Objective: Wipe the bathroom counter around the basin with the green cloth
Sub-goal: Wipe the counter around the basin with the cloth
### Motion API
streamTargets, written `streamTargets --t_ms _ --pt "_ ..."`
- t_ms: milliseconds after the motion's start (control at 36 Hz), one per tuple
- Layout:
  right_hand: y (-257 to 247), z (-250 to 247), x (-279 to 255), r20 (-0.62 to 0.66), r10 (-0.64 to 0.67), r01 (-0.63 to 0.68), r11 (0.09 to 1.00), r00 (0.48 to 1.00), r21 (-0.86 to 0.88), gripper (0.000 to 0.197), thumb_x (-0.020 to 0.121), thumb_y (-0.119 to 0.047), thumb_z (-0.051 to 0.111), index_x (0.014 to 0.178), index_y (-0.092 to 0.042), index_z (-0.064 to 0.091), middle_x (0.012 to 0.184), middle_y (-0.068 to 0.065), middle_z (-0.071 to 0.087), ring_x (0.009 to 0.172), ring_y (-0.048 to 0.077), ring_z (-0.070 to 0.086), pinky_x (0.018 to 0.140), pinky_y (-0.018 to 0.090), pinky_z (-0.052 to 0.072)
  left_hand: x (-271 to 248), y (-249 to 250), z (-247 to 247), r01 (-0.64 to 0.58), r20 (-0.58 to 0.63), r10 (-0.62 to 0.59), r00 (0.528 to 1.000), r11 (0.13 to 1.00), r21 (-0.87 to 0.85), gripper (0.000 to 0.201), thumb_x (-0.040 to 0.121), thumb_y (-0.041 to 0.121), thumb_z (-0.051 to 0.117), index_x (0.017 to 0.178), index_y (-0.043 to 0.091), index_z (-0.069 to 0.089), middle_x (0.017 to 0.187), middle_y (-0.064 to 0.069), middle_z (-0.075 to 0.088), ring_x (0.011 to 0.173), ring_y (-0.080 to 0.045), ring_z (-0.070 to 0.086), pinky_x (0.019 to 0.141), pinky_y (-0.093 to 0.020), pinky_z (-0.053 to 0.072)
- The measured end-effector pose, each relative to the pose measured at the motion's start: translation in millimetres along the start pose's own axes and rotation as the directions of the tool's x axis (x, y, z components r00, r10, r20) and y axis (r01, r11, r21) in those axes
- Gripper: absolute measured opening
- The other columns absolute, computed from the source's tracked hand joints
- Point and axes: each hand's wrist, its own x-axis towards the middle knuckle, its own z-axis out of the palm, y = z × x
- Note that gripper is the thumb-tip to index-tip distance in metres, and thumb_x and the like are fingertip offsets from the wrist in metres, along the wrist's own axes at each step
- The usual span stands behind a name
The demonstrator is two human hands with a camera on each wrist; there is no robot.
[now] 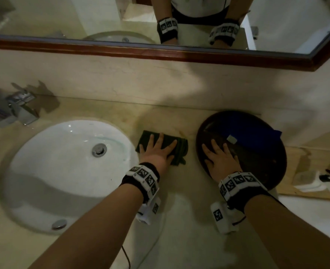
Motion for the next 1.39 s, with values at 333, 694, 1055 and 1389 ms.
streamTargets --t_ms 333,694,1055,1389 --pt "-71 -16 -7 -0.133 -0.407 0.415 0.909 0.904 0.04 0.053 0.099 -0.017 0.031 0.151 -0.014 0.024 0.161 0.005 0.01 0.148 0.024 0.009 0.117 0.026 0.0 31 -25 -28 0.073 -0.052 -0.075 0.996 0.997 -0.04 0.054 0.1 0.053 0.032 0.148 0.055 0.006 0.163 0.005 -0.011 0.148 -0.03 -0.011 0.115 -0.062 0.002" --pt "-116 -2 39 -0.012 -0.149 0.145 0.975 0.989 -0.167 0.1 0.088 -0.064 0.048 0.153 -0.012 -0.006 0.16 0.009 -0.016 0.147 0.034 -0.008 0.119 0.049 0.008 44 -64 -45 0.089 -0.087 -0.094 0.992 0.994 -0.06 0.055 0.101 0.052 0.033 0.149 0.052 0.008 0.163 0.004 -0.01 0.148 -0.031 -0.01 0.114 -0.063 0.002" --pt "-132 -8 61 0.034 -0.06 0.064 0.988 0.998 -0.144 0.124 0.068 -0.082 0.055 0.153 -0.019 -0.01 0.159 0.002 -0.02 0.147 0.034 -0.012 0.116 0.056 0.01 33 -79 -39 0.066 -0.085 -0.067 0.994 0.998 -0.021 0.055 0.101 0.051 0.032 0.15 0.05 0.007 0.163 0.002 -0.009 0.148 -0.032 -0.01 0.116 -0.06 0.003" --pt "-134 -12 62 0.089 -0.028 0.04 0.99 0.996 -0.136 0.127 0.066 -0.085 0.052 0.152 -0.021 -0.016 0.158 0.001 -0.025 0.146 0.033 -0.016 0.117 0.056 0.007 70 -71 -61 0.021 -0.055 -0.022 0.998 1.0 -0.017 0.055 0.101 0.053 0.03 0.149 0.053 0.003 0.162 0.005 -0.013 0.148 -0.031 -0.014 0.115 -0.061 0.0"
